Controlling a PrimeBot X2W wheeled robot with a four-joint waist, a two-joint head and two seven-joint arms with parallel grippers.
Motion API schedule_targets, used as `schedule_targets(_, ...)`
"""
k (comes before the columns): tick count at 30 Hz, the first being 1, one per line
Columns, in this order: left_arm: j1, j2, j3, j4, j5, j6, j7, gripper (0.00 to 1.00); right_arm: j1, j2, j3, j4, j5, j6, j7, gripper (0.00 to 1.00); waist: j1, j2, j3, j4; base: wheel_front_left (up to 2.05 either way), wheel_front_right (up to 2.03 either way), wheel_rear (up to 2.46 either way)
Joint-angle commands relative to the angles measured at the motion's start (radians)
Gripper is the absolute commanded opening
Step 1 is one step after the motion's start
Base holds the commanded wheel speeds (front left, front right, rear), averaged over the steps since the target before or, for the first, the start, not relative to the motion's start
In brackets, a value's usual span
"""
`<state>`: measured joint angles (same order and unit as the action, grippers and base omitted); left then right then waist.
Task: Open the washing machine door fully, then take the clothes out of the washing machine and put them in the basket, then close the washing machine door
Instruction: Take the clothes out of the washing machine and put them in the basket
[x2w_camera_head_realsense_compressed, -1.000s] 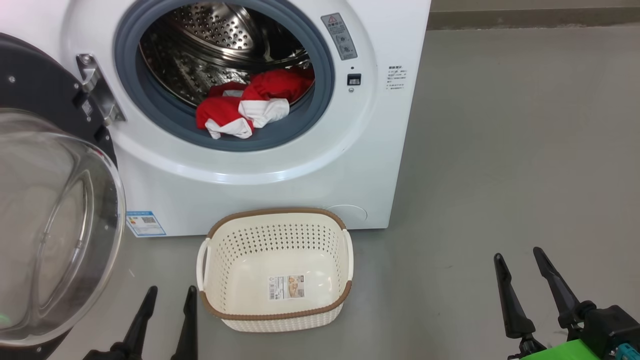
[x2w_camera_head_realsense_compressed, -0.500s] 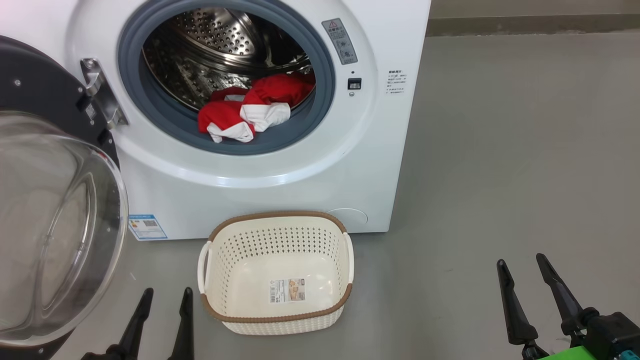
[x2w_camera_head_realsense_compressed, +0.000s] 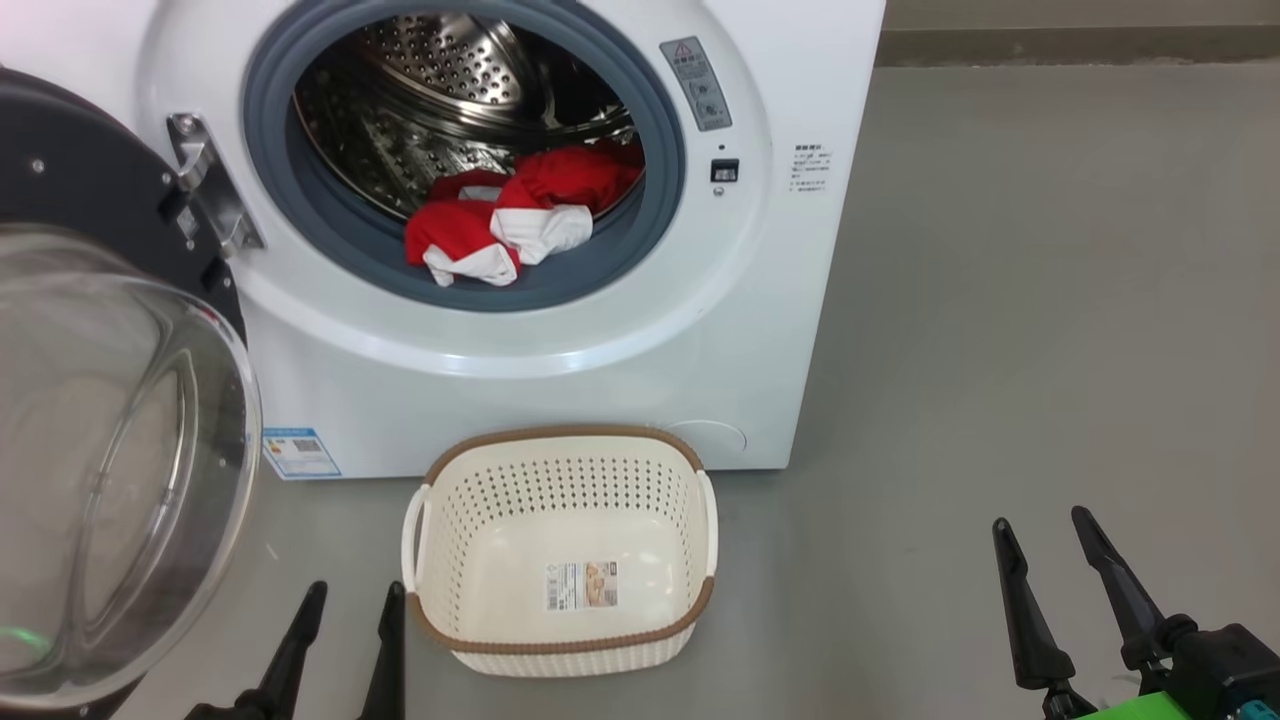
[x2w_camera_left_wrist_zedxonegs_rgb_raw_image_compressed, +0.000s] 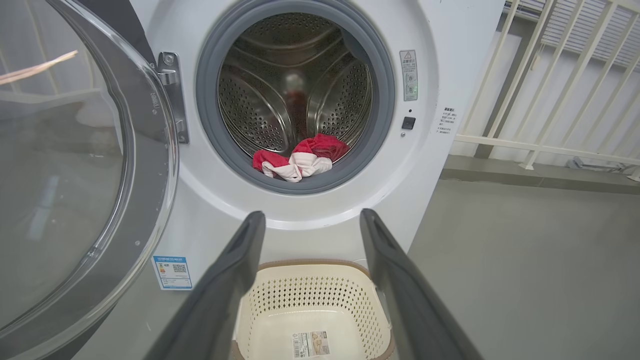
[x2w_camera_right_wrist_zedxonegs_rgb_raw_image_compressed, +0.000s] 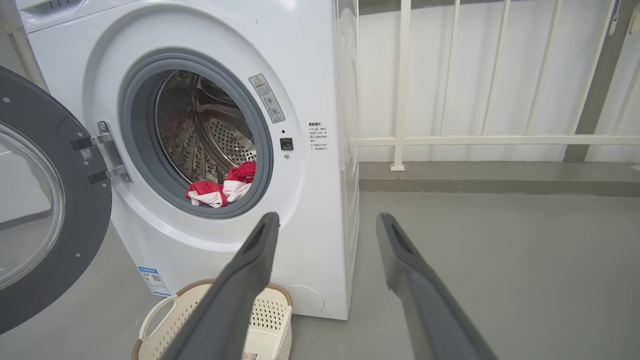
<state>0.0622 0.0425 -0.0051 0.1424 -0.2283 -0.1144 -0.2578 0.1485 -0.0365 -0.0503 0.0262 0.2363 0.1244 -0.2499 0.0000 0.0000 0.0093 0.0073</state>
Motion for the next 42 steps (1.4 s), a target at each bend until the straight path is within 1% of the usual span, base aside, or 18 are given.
schedule_targets(1, -0.04, 0.009, 0.028, -0.023, 0.014, 0.002, -0.004, 1.0, -0.03, -0.014, 0.025, -0.025, -0.003, 0.006, -0.012, 1.0, 0.0, 0.0, -0.001, 0.001, 1.5, -1.5, 0.0)
schedule_targets(7, -0.041, 0.009, 0.031, -0.042, 0.015, 0.001, -0.004, 1.0, -0.03, -0.014, 0.023, -0.03, 0.0, 0.006, -0.012, 1.0, 0.0, 0.0, 0.001, 0.003, 1.56, -1.56, 0.0)
schedule_targets(13, -0.039, 0.009, 0.028, -0.09, 0.006, -0.005, -0.004, 1.0, -0.034, -0.014, 0.012, -0.036, -0.001, 0.006, -0.012, 1.0, 0.0, 0.0, 0.009, 0.004, 0.8, -0.8, 0.0)
schedule_targets(20, -0.033, 0.008, 0.027, -0.114, 0.014, -0.009, -0.004, 1.0, -0.035, -0.014, 0.008, -0.038, 0.001, 0.006, -0.012, 1.0, 0.0, 0.0, 0.013, 0.004, 0.08, -0.08, 0.0)
schedule_targets(35, -0.029, 0.008, 0.03, -0.122, 0.036, -0.008, -0.004, 1.0, -0.042, -0.014, 0.017, -0.036, 0.011, 0.006, -0.012, 1.0, 0.0, 0.0, 0.022, 0.005, 0.0, 0.0, 0.0)
schedule_targets(42, -0.033, 0.008, 0.023, -0.129, 0.037, -0.005, -0.004, 1.0, -0.049, -0.014, 0.023, -0.04, 0.011, 0.006, -0.012, 1.0, 0.0, 0.0, 0.042, 0.002, 0.0, 0.0, 0.0)
